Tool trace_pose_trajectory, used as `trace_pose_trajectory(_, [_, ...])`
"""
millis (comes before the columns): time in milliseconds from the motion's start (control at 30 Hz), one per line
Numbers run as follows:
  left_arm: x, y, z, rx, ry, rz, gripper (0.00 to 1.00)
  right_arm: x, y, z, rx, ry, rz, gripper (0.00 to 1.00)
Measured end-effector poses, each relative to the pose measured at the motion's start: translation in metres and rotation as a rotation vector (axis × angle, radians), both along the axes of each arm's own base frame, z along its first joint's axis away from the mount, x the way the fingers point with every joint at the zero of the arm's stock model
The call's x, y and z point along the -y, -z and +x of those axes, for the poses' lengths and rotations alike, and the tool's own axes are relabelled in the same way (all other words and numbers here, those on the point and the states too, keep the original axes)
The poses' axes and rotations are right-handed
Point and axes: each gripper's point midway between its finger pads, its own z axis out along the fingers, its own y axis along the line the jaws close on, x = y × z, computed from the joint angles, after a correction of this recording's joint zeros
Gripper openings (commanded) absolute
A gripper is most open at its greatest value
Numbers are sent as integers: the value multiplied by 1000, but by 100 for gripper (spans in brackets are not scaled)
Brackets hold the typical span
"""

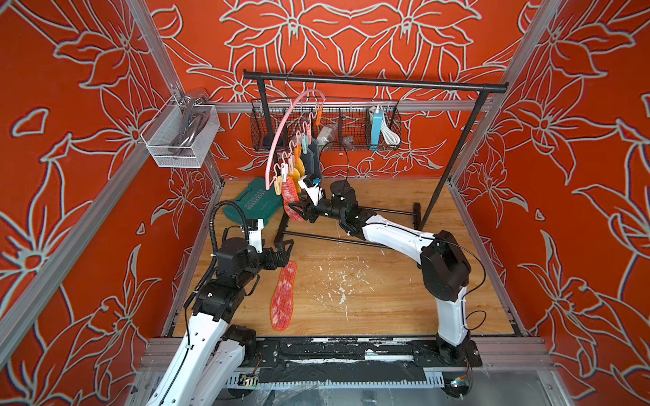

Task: Take the shoe insoles off the hanger
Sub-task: Remove the insole from the hanger.

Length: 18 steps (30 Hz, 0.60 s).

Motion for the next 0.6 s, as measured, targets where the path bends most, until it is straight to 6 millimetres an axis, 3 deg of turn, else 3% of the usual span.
trace_pose_trajectory(133, [0, 0, 0, 0, 0, 0, 98, -6, 3, -3, -18, -37, 7, 11])
trace_pose_trajectory(200, [0, 0, 0, 1, 0, 0, 98, -7, 3, -5, -35, -51, 12, 0])
trace_pose_trajectory(400, [0, -1, 1, 7, 1, -1, 98, -8, 0, -10, -62, -74, 35, 0])
trace_pose_trajectory(600, [2, 7, 0, 3, 12, -6, 98, 5, -8, -23, -144, -63, 52, 0])
